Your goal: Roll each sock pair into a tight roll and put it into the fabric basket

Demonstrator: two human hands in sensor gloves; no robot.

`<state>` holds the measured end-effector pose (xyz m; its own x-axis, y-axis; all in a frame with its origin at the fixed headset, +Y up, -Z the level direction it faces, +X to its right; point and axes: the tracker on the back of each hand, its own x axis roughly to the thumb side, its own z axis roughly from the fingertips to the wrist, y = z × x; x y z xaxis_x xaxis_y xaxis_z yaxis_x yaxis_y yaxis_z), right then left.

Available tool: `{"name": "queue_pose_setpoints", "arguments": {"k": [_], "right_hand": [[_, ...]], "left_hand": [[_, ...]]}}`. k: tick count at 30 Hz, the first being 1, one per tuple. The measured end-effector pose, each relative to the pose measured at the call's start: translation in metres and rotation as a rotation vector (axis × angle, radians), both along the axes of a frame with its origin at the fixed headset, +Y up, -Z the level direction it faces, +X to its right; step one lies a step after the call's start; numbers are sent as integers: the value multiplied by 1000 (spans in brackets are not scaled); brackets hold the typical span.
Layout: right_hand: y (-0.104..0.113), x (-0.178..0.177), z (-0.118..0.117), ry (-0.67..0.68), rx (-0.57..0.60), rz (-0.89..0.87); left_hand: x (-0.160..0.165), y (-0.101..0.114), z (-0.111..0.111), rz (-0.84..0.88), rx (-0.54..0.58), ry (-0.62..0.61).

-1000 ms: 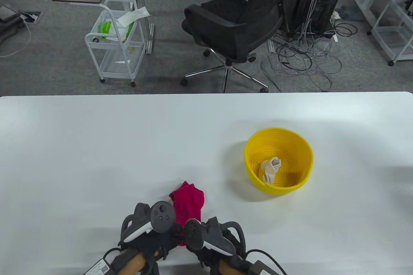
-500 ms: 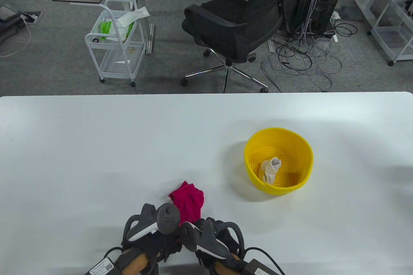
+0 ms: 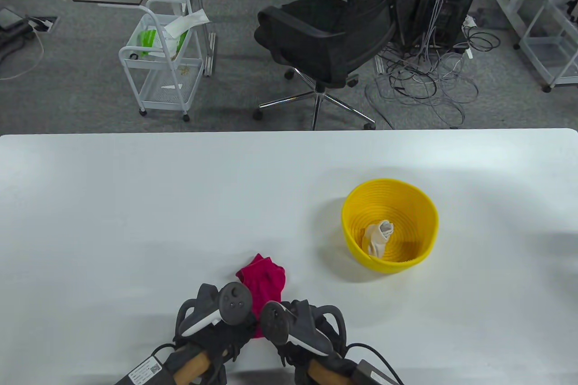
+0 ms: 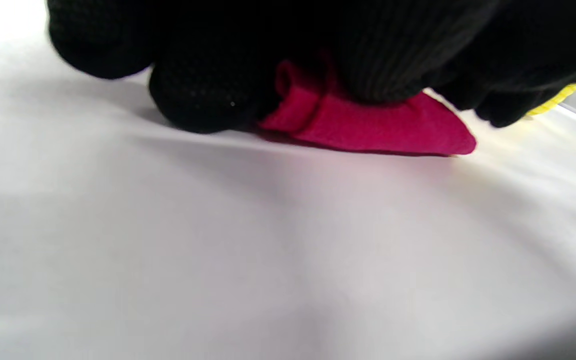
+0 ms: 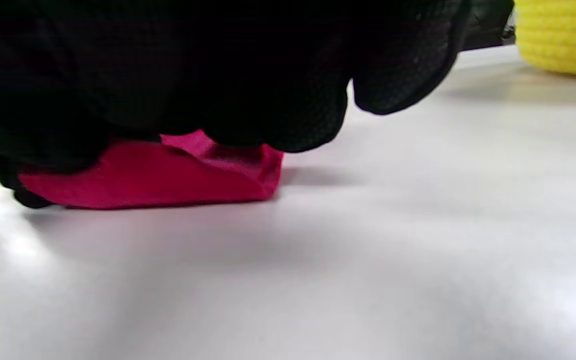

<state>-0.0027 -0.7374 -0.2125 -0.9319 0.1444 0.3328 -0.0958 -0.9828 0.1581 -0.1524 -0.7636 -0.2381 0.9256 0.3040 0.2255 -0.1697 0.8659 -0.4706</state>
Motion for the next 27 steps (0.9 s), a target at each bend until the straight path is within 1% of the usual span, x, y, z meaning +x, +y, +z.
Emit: {"name": "queue_pose_setpoints", "arguments": {"k": [3, 6, 8, 12, 14, 16, 18, 19, 22, 24, 27], "right_hand": [[0, -4, 4, 28, -16, 14], [-6, -7, 3, 42, -37, 71], [-10, -7, 2, 29, -68, 76], [-12, -7, 1, -4, -80, 77], [-13, -8, 2, -21, -79, 71], [-15, -8, 2, -38, -75, 70], [-16, -7, 1, -47, -73, 69], [-17, -7, 1, -49, -72, 69], [-20, -9, 1, -50, -55, 83], [-21, -10, 2, -49, -28, 106], [-23, -11, 2, -52, -1, 108]], "left_hand": [[-1, -1, -1, 9, -10, 10], [-1, -1, -1, 10, -10, 11], [-1, -1, -1, 9, 1, 13], [-2, 0, -1, 20, 7, 21], [-3, 2, -1, 21, 12, 26], [-5, 9, -1, 14, 17, 38], [-9, 16, -1, 15, 57, 40], [-10, 18, -1, 17, 55, 43], [-12, 18, 0, 36, 16, 34], [-12, 18, 0, 34, 10, 29], [-10, 13, 0, 4, -21, 12]]}}
